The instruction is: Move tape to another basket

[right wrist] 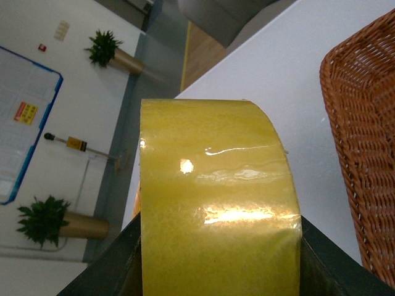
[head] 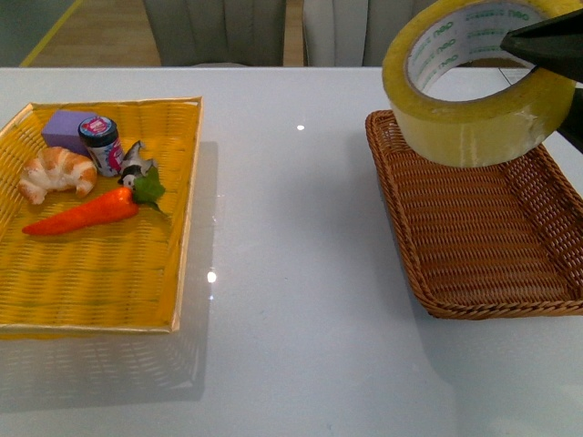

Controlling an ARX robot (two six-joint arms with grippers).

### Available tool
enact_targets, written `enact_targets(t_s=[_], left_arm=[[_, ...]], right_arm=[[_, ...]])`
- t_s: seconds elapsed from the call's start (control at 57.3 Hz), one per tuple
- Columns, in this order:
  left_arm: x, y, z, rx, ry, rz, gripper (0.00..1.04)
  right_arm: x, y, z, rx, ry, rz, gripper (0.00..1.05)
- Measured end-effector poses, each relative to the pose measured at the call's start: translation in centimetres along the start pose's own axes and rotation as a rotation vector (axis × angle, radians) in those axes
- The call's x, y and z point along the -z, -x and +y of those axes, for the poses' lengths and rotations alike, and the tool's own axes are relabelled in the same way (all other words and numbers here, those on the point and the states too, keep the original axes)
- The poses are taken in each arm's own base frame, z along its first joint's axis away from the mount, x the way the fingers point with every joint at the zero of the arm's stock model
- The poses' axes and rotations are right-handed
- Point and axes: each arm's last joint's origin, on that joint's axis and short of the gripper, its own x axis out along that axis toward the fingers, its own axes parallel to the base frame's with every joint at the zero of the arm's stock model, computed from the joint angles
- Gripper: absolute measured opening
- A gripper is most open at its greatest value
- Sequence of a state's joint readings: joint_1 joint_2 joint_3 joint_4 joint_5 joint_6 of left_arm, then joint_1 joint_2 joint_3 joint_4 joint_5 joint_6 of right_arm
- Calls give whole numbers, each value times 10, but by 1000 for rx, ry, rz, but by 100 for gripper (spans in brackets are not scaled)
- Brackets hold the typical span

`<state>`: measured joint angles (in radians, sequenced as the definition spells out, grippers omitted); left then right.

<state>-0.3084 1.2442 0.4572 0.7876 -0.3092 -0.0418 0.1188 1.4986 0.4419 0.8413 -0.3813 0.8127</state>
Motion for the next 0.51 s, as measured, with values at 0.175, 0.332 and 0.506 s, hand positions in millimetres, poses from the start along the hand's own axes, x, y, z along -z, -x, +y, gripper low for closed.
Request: enact_targets(t_s=[0.175, 0.332, 0.506], left_arm=[[16, 27, 22, 7, -25, 11, 21], [26, 47, 37, 10, -31, 7, 2], [34, 65, 48, 8, -32, 9, 2]], right_arm=[[-5, 2, -7, 9, -13, -5, 46], [-10, 0, -26, 66, -47, -40, 46], [-19, -17, -46, 96, -85, -62, 46]])
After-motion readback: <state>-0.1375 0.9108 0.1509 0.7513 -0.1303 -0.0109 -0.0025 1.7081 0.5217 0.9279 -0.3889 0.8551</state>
